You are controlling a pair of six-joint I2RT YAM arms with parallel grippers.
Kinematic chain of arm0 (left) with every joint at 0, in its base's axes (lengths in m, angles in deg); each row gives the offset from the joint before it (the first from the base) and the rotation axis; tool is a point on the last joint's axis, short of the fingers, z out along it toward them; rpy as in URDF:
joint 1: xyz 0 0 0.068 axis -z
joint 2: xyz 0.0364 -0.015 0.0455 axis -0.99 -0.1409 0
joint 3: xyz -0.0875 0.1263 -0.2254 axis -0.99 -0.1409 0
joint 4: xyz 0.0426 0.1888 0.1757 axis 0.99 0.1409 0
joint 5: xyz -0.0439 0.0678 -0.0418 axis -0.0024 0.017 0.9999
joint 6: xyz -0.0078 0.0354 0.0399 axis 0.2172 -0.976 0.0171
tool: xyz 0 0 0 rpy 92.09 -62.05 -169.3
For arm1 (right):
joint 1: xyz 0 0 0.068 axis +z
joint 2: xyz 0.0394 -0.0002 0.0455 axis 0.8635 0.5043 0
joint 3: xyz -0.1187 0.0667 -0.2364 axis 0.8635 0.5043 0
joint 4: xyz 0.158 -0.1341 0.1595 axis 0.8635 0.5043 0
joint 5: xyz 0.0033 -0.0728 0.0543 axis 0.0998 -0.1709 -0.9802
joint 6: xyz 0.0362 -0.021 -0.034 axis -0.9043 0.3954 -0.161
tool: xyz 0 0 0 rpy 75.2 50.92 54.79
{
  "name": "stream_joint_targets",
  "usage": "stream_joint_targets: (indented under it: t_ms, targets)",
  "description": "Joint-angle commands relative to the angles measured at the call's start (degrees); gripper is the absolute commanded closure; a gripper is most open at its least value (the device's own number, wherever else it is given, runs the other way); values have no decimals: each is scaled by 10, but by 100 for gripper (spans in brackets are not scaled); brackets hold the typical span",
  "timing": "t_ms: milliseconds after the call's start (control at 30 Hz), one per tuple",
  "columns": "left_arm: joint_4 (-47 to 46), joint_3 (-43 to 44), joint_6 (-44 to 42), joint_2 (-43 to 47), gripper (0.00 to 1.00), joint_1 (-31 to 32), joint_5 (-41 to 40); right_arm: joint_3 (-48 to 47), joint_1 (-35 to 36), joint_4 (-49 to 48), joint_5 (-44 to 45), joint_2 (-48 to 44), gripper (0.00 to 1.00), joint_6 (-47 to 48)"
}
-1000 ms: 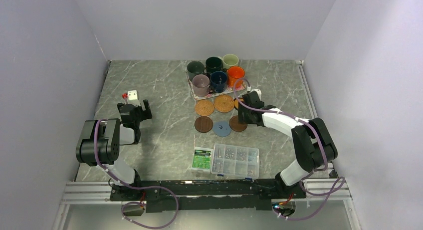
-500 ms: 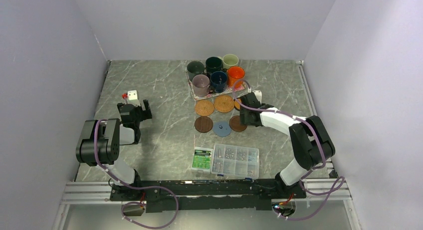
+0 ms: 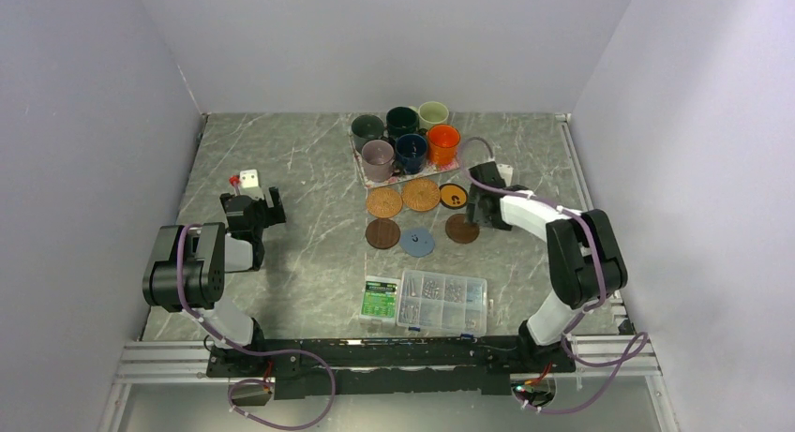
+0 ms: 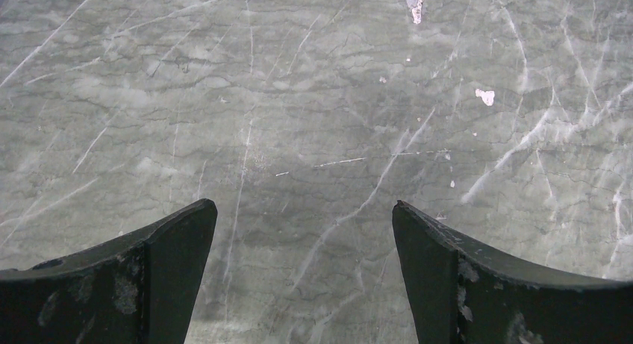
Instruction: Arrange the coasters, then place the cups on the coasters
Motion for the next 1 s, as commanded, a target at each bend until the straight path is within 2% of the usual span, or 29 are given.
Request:
stream_joint_targets:
  t_ms: [0,300,500,533,600,667,967]
  targets:
    - [-30,-1,-6,0,6,-1,8,-6,-69,40,-33,-13,30,14]
    - [-37,-2,-8,-2,6,-1,8,-51,-166,58,-71,14,30,48]
    - [-32,-1,-7,-1,6,-1,8,-80,-173,78,-101,-25,30,55]
    - [-29,-1,-7,0,6,-1,9,-85,-173,82,-110,-33,28,61]
    - [-31,-1,-7,-1,6,-1,8,-94,-172,88,-133,-50,15,80]
    - [-29,-1,-6,0,6,-1,9,-100,-172,101,-140,-66,7,94]
    - [-30,-1,-6,0,6,-1,8,-59,-160,119,-151,-109,0,77]
